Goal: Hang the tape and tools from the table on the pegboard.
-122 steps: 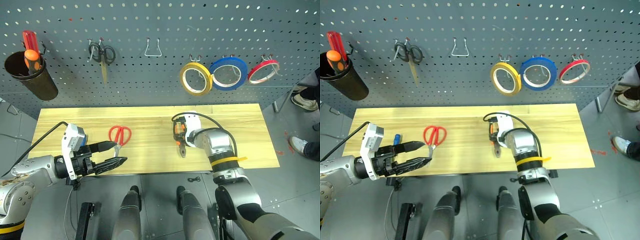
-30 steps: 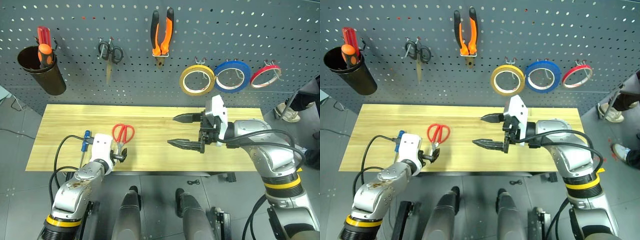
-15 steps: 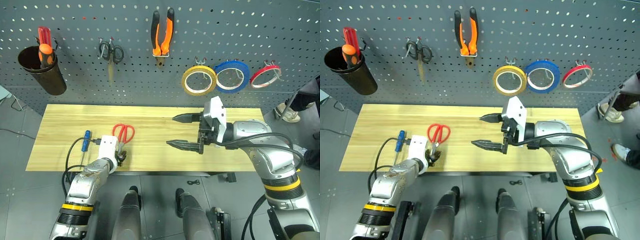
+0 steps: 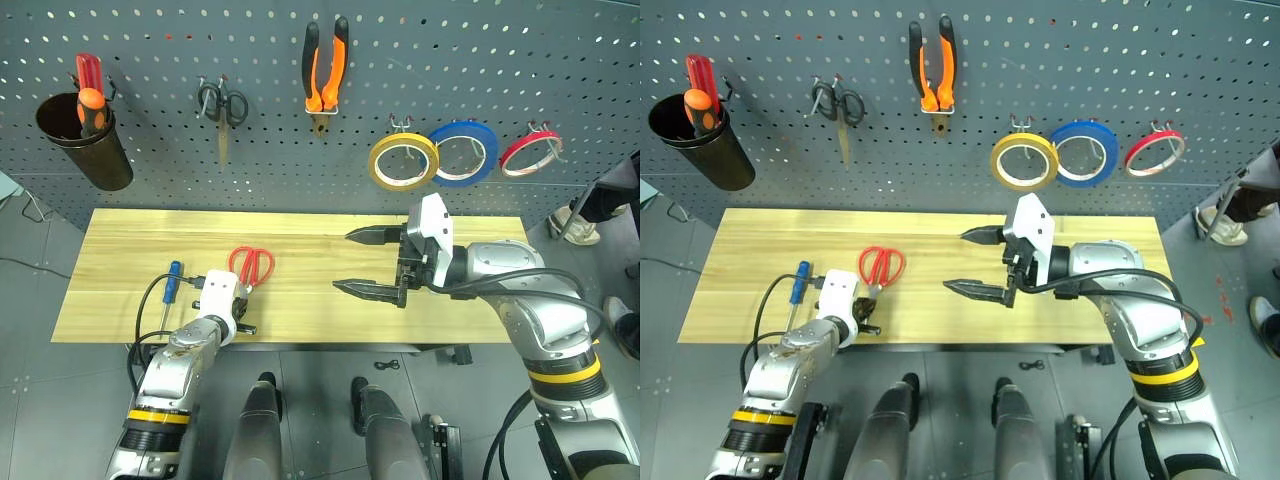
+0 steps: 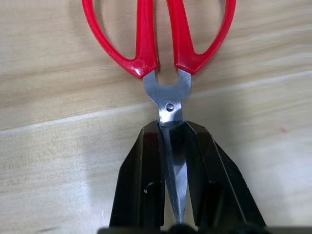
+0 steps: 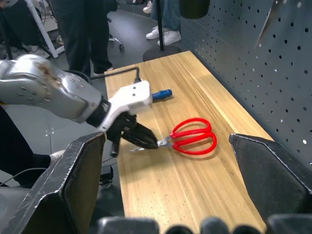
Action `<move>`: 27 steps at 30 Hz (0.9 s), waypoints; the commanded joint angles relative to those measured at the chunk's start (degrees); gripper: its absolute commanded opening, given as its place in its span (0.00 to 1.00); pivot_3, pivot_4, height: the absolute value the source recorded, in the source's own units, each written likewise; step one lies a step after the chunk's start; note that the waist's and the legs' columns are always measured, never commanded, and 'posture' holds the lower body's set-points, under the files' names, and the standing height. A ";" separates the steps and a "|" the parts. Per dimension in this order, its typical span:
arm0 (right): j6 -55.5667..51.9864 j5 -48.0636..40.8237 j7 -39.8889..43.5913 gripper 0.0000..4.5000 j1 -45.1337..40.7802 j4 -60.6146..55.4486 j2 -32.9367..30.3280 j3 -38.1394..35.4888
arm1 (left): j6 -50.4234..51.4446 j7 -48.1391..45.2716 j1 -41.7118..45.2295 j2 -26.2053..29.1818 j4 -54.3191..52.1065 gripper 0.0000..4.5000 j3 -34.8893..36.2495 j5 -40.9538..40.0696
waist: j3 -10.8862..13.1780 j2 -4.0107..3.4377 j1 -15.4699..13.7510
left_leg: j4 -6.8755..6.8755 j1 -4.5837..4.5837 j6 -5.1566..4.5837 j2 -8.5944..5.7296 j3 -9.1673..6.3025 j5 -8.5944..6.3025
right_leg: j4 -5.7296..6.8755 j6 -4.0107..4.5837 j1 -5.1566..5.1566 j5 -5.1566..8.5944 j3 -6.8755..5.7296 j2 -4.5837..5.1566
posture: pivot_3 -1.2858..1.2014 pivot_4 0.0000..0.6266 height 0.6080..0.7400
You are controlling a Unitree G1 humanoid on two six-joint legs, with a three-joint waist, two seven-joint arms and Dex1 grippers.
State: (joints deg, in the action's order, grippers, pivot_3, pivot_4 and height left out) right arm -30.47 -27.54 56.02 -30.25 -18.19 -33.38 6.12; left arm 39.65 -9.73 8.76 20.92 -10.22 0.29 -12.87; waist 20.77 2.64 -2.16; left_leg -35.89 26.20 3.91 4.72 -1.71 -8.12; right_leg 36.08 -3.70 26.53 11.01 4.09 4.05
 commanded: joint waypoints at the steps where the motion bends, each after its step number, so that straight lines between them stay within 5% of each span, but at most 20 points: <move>1: 0.82 -1.77 -1.51 1.00 0.59 -5.18 -0.26 -3.06 | -5.05 -2.83 -5.06 3.39 -12.66 0.04 0.82 1.59 | -0.01 -0.01 0.07 | 0.00 0.00 0.00 0.00 0.00 0.00 | 0.00 -0.01 0.00 0.01 -0.01 0.00 | 0.56 0.50 1.00; 6: -1.67 -7.66 -5.44 1.00 -1.32 -10.19 1.23 -7.61 | -9.42 -4.27 -15.78 6.61 -28.12 0.04 0.73 4.08 | -0.28 -0.06 0.06 | 0.04 0.00 0.02 0.00 0.02 0.00 | -0.07 -0.03 0.00 0.02 -0.01 0.02 | 0.56 0.47 1.00; 11: -4.74 -14.88 -9.33 1.00 -6.34 -12.54 2.37 -11.11 | -17.85 -0.70 -14.20 4.37 -35.17 0.04 1.26 9.77 | -0.58 -0.06 -0.37 | 0.02 0.09 0.10 0.01 0.02 0.08 | -0.12 -0.03 -0.03 0.01 -0.06 0.02 | 0.56 0.42 1.00; 19: -5.92 -17.67 -16.15 1.00 -18.22 -6.76 5.79 -12.07 | -18.27 3.83 -2.19 1.39 -30.79 0.04 2.62 16.03 | -2.40 -0.02 -0.10 | 0.01 0.07 0.05 0.00 0.02 0.15 | -0.24 -0.05 -0.19 -0.15 -0.06 0.01 | 0.56 0.37 1.00; 27: -4.88 -16.27 -14.91 1.00 -18.55 -6.15 4.84 -10.74 | -16.12 5.30 3.61 -0.28 -24.06 0.04 4.21 18.06 | -3.25 -0.02 -0.11 | 0.01 0.09 0.04 -0.02 0.01 0.15 | -0.24 0.20 -0.19 -0.32 -0.07 0.02 | 0.56 0.35 1.00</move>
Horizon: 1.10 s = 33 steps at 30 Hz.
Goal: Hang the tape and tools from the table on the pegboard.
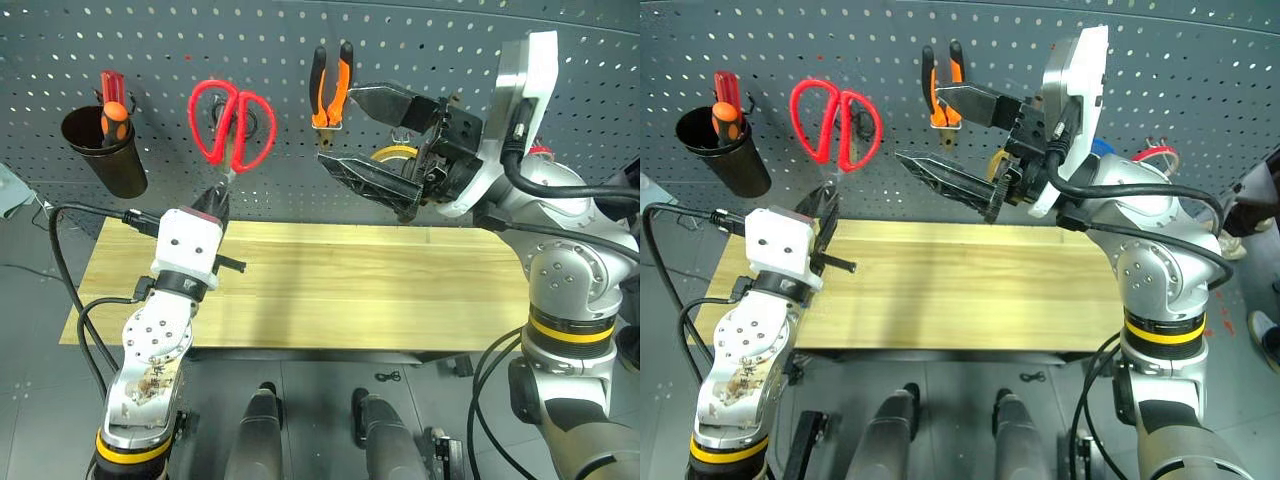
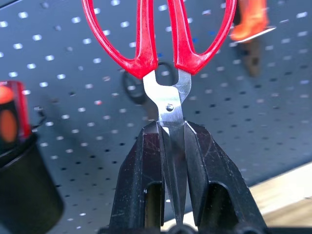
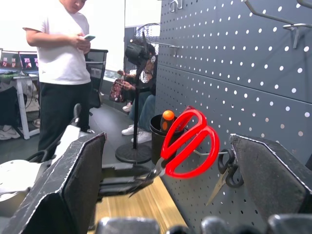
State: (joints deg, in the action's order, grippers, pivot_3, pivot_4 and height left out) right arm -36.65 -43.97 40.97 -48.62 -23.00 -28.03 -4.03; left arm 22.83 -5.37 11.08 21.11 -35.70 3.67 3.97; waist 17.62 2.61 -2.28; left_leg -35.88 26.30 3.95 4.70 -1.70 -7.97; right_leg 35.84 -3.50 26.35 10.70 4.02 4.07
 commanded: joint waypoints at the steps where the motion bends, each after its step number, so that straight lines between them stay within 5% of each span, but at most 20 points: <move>1: 1.36 0.33 0.09 1.00 -0.18 -1.30 -0.45 -0.44 | 1.13 1.13 2.01 -0.60 2.75 0.04 0.86 1.56 | -0.15 0.01 0.01 | 0.00 -0.01 0.00 0.00 0.00 0.00 | 0.02 0.01 0.00 0.00 0.00 -0.01 | 0.56 0.35 1.00; 17: 1.20 2.40 0.14 1.00 0.81 -1.63 -1.38 0.38 | 4.31 -1.13 8.65 -1.25 14.29 0.04 -1.70 3.23 | -0.17 0.02 0.20 | -0.02 -0.04 -0.05 0.01 -0.01 0.05 | 0.11 0.03 0.00 -0.05 0.00 -0.02 | 0.55 0.37 1.00; 26: 2.39 3.49 1.42 1.00 2.81 -1.46 -1.98 0.71 | 4.16 -1.22 7.81 -1.32 14.89 0.98 0.68 2.67 | -0.17 0.02 0.21 | -0.05 -0.04 -0.06 0.01 -0.01 0.05 | 0.15 0.03 0.00 -0.05 0.00 -0.02 | 0.55 0.39 1.00; 33: 3.04 9.97 3.29 1.00 8.72 -2.10 -2.91 8.61 | 1.40 -3.33 -0.11 1.99 18.64 0.99 5.91 1.76 | -0.17 0.01 0.81 | -0.02 -0.11 -0.06 0.02 -0.02 0.05 | 0.19 0.04 -0.03 -0.03 0.00 -0.03 | 0.56 0.42 1.00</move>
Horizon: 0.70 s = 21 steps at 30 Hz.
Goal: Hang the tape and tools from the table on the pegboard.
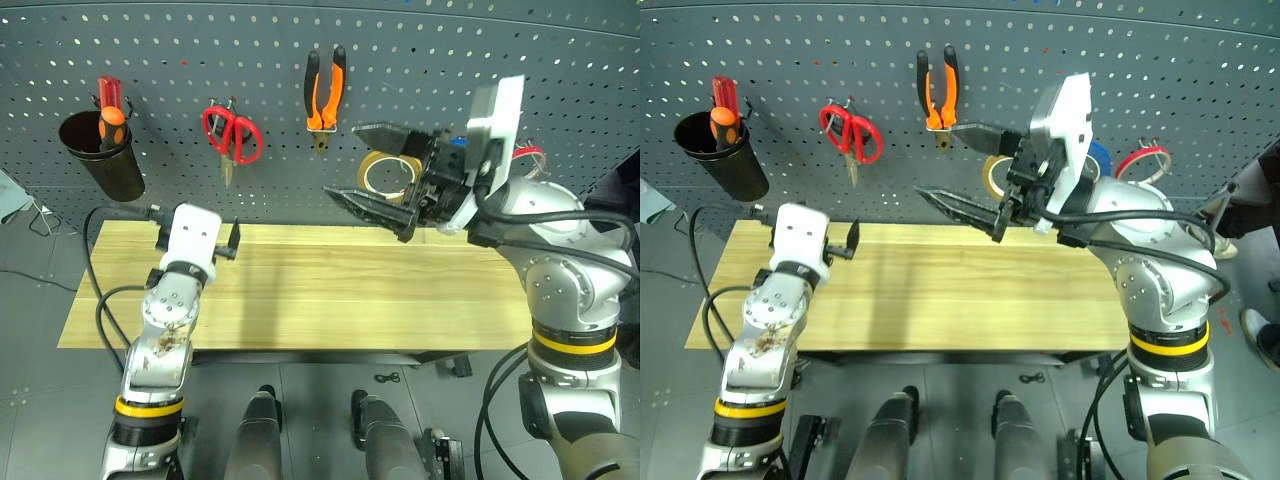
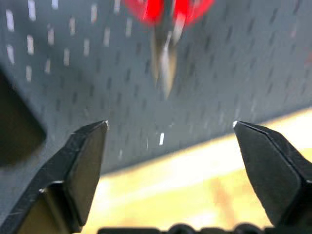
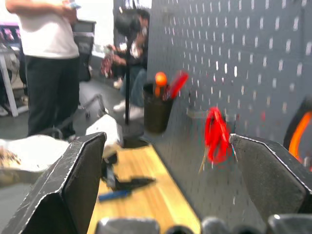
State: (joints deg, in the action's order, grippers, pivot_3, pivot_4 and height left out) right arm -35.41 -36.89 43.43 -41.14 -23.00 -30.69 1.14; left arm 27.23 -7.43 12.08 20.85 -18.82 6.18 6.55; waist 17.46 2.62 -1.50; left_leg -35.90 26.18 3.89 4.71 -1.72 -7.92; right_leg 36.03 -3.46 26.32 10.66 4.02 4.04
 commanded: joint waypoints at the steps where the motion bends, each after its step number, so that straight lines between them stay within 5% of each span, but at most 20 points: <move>1: 2.53 5.21 0.66 1.00 1.84 -1.97 -0.12 5.66 | -3.12 -2.55 -1.44 3.24 3.83 0.99 4.43 -1.88 | 0.00 0.00 0.09 | 0.00 -0.02 0.00 0.00 0.00 0.00 | 0.02 0.00 0.01 0.00 0.00 0.00 | 0.56 0.43 1.00; 12: 1.40 17.16 0.15 1.00 3.80 -1.67 3.35 20.22 | -4.67 -18.54 4.41 18.06 32.11 0.99 6.52 -7.68 | 0.14 -0.11 0.19 | 0.03 -0.07 -0.06 0.04 0.00 0.05 | 0.08 -0.24 0.05 0.32 -0.01 -0.03 | 0.56 0.53 1.00; 21: -2.30 19.01 0.07 1.00 -2.65 -0.58 8.22 23.12 | 0.01 -25.12 16.17 19.18 49.74 0.99 4.26 -9.99 | 0.66 -0.16 0.41 | 0.05 -0.07 -0.06 0.10 -0.01 0.05 | 0.20 0.03 0.08 0.55 -0.01 -0.09 | 0.55 0.65 1.00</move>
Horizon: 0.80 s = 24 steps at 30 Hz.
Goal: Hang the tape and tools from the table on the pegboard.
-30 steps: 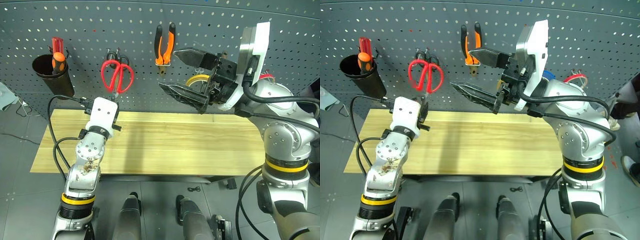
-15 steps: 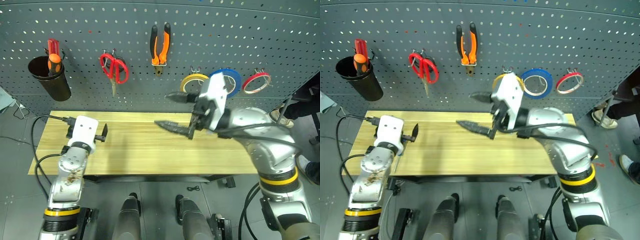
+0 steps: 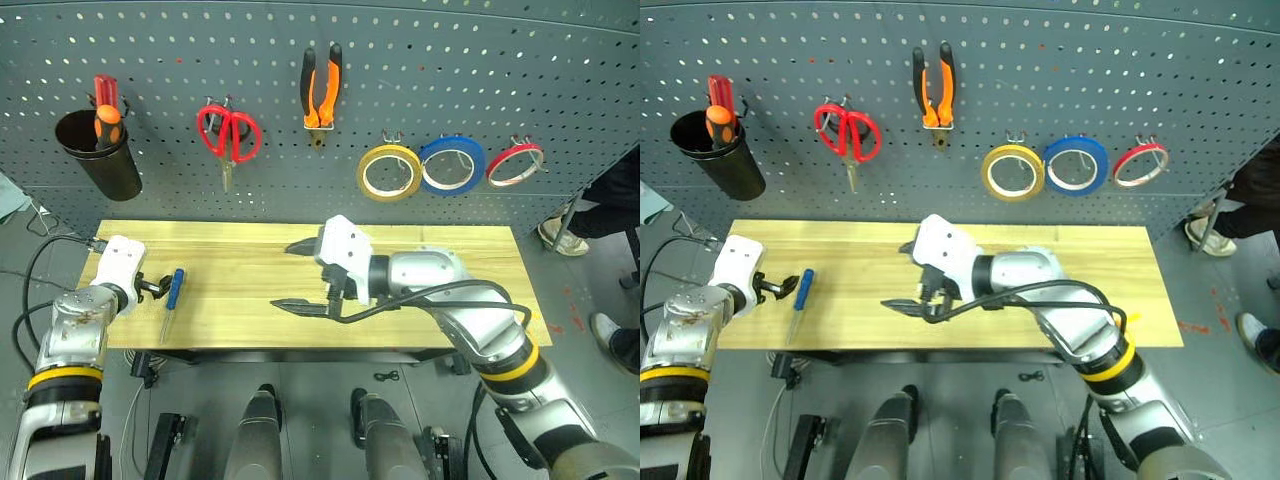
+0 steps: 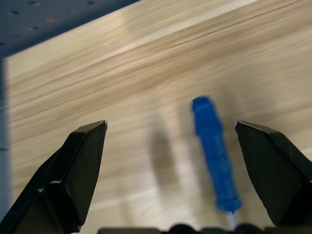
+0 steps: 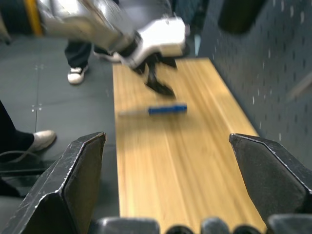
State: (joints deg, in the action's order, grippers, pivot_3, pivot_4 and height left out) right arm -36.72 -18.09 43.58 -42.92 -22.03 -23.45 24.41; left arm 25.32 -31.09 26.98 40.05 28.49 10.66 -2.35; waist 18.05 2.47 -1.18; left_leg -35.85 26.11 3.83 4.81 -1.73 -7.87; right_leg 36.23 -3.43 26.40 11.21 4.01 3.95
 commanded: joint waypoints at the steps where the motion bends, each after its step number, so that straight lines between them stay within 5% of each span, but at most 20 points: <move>1: -1.48 0.18 -0.31 1.00 -1.11 -1.51 1.37 -0.25 | 1.18 -2.63 1.61 0.12 3.17 0.99 -1.60 -0.45 | 0.32 -0.01 0.24 | 0.02 0.00 0.00 0.00 0.00 0.00 | 0.01 -0.03 0.00 0.00 0.00 0.00 | 0.55 0.66 1.00; 9: -4.48 0.35 -1.24 1.00 -1.70 -1.76 2.31 -1.60 | 6.89 0.20 2.20 -0.28 6.13 0.99 -1.99 -0.49 | 2.68 -0.02 0.59 | -0.02 0.04 0.00 -0.02 -0.04 0.00 | 0.51 -0.15 0.24 0.03 0.01 0.02 | 0.54 0.71 1.00; 12: -5.31 0.54 -1.60 1.00 -2.20 -1.76 2.47 -2.07 | 7.05 -0.22 1.76 -0.44 6.58 0.82 -2.49 -0.68 | 2.84 -0.06 0.66 | 0.00 0.08 0.00 -0.01 -0.05 0.01 | 0.83 -0.04 0.44 0.18 0.02 0.00 | 0.54 0.72 1.00; 19: -7.51 -0.12 -2.50 1.00 -3.29 -1.80 4.13 -3.50 | 6.26 -0.27 3.08 -0.69 9.03 0.09 -3.17 -0.69 | 3.42 -0.21 1.09 | 0.03 0.08 0.00 0.00 -0.05 0.01 | 0.87 -0.04 0.52 0.21 0.02 -0.03 | 0.53 0.73 1.00; 24: -7.07 0.42 -1.77 1.00 -2.93 -1.55 3.44 -3.51 | 4.37 0.12 2.32 -0.46 6.90 0.09 -2.84 -0.71 | 3.58 -0.25 1.30 | 0.10 0.08 0.01 -0.01 -0.05 0.01 | 0.85 -0.05 0.54 0.24 0.03 -0.02 | 0.54 0.69 1.00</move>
State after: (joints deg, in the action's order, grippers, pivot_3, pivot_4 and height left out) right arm -44.16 -17.12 41.27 -45.59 -21.89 -19.94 21.90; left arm 30.24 -31.21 30.79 39.15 36.09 7.87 -3.43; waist 21.63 2.22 0.11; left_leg -35.74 26.20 3.83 4.81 -1.78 -7.86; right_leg 37.08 -3.47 26.95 11.46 4.04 3.93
